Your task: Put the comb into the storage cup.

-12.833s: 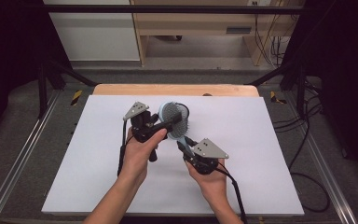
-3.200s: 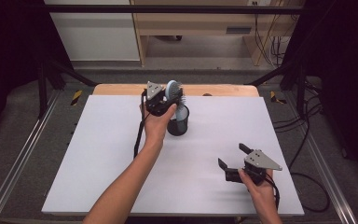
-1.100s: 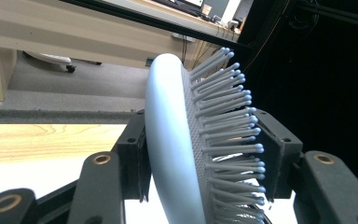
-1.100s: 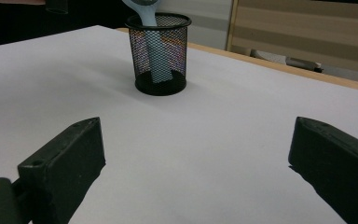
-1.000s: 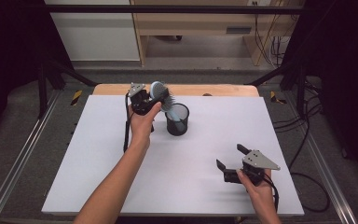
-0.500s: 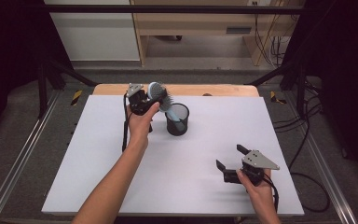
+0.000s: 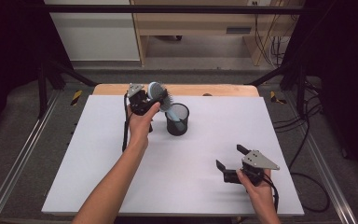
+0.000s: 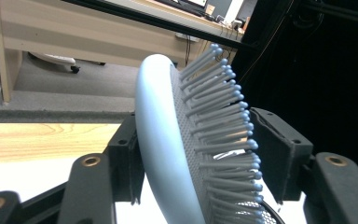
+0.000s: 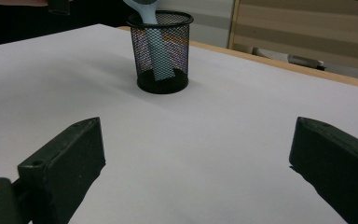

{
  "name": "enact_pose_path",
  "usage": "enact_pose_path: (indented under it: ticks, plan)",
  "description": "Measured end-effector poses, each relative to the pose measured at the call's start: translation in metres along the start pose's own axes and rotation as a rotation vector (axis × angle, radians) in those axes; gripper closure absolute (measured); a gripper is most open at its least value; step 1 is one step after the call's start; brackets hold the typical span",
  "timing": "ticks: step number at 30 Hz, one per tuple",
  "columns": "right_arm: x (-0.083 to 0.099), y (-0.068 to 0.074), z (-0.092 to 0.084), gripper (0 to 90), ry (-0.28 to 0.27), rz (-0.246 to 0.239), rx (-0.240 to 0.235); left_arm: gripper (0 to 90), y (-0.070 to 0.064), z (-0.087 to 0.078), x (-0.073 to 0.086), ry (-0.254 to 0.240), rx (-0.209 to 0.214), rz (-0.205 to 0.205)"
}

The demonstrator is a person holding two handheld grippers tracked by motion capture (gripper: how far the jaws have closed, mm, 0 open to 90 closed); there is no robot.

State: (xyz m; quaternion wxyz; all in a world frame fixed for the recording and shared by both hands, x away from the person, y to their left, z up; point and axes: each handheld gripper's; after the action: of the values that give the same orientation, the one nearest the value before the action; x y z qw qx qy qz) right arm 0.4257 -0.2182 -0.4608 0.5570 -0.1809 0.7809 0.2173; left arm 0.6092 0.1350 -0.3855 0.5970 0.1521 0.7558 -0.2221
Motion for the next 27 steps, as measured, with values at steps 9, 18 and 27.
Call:
enact_pose_path:
  ticks: [9, 18, 27]
  plan:
    - [-0.0002, -0.0005, -0.0002, 3.4, 0.000, 0.000, -0.003, 31.7, -0.0015, 0.0017, 0.0011, 0.001, 0.006, 0.018]
    - [-0.0005, -0.0010, -0.0001, 3.5, -0.002, 0.002, -0.004, 24.4, -0.0025, 0.0032, 0.0027, 0.022, -0.003, 0.069]
    - [-0.0006, -0.0017, 0.0002, 3.4, -0.002, 0.006, -0.006, 13.7, -0.0041, 0.0043, 0.0053, 0.039, -0.011, 0.097]
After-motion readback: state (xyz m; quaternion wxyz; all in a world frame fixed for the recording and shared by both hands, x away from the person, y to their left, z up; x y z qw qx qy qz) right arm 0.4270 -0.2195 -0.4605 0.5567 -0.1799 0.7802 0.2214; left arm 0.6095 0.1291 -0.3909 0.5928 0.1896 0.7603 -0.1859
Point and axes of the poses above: each handheld gripper's, and its own axes: z roughly forward along the jaws, x roughly out of its underside, y roughly to its left, and after that the axes turned 9 degrees about z, right-handed
